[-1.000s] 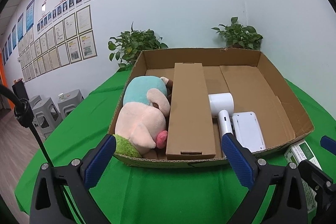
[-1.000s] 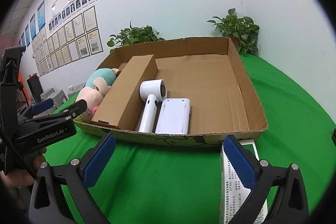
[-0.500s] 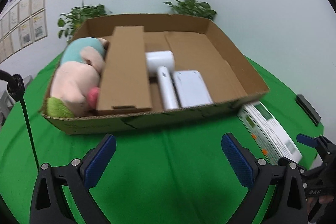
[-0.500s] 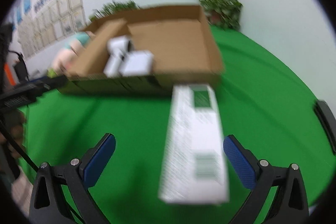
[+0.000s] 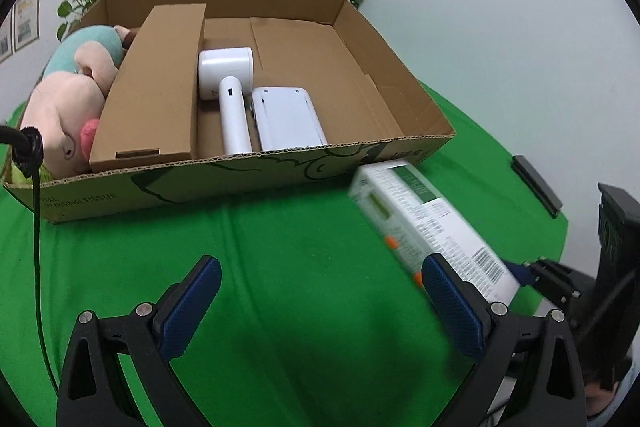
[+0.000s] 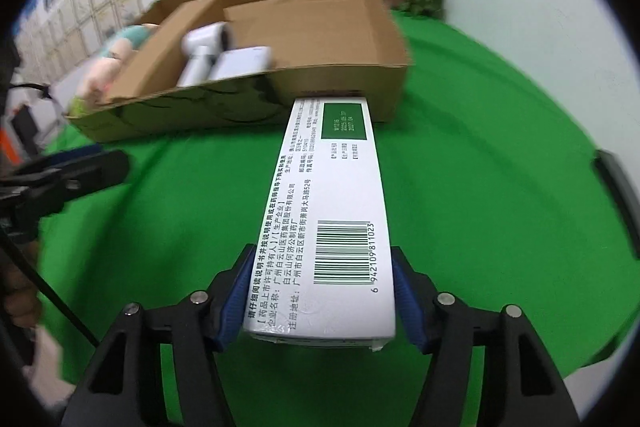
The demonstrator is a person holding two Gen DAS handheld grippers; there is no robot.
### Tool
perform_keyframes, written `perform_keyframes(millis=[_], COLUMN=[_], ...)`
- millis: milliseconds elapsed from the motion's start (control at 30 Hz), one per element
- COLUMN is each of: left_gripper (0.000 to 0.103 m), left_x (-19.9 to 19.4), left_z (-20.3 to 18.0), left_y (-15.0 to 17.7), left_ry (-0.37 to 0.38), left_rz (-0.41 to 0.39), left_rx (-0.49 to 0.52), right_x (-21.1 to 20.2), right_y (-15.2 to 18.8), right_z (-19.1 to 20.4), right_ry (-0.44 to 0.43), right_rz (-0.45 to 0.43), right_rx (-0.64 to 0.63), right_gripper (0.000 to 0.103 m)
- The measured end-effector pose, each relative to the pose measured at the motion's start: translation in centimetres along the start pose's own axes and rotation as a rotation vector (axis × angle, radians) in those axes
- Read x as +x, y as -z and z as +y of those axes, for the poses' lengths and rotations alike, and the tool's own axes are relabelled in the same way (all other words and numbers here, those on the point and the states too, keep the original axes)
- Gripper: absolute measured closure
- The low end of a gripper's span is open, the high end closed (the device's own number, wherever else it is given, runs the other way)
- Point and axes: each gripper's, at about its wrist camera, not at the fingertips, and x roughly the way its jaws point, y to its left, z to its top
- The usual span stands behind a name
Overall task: Organize objects
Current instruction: 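Grasp the white medicine box with the right gripper and lift it, then carry the medicine box upright over the tray with the right gripper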
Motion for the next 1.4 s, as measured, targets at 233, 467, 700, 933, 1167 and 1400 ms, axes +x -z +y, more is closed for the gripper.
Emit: perform_keyframes(millis=[233,467,700,933,1167,1400], left_gripper=[0.002,0.003,0.011,0.039,0.048,0.052], left_x=[0.2,2.8,4.6,5.2,5.1,4.2], left_z=[2.0,1.9,1.5,1.8,2.8,2.6], left_y=[-0.2,-0.4,0.2,1.0,1.2,1.1], left_ry=[0.149,0.297,0.361,0.342,0.355,0.346], left_rz=[0.044,0.113,0.171,0.196,0.227,0.211], left_rx=[-0.114,-0.213,-0.242,-0.250,-0.305,-0.300], right_x=[-0.4,-1.0,-1.1,-1.4,-1.5,-1.8], right_y=[0.5,0.7,0.9,1.1,1.3,1.4], right_z=[4.8,4.1,5.1,4.0,3.5,4.6], right_ry=[-0.106,-0.106,-0.129,-0.227,-0.333,-0.323], right_rz=[-0.011,-0.018,0.013,0.026,0.036,0.029], right_rx=[-0.170,-0.162,-0.179,-0.021,0.058,0.017], right_gripper=[0.007,0.001,0.039,0.040,0.041,0.042])
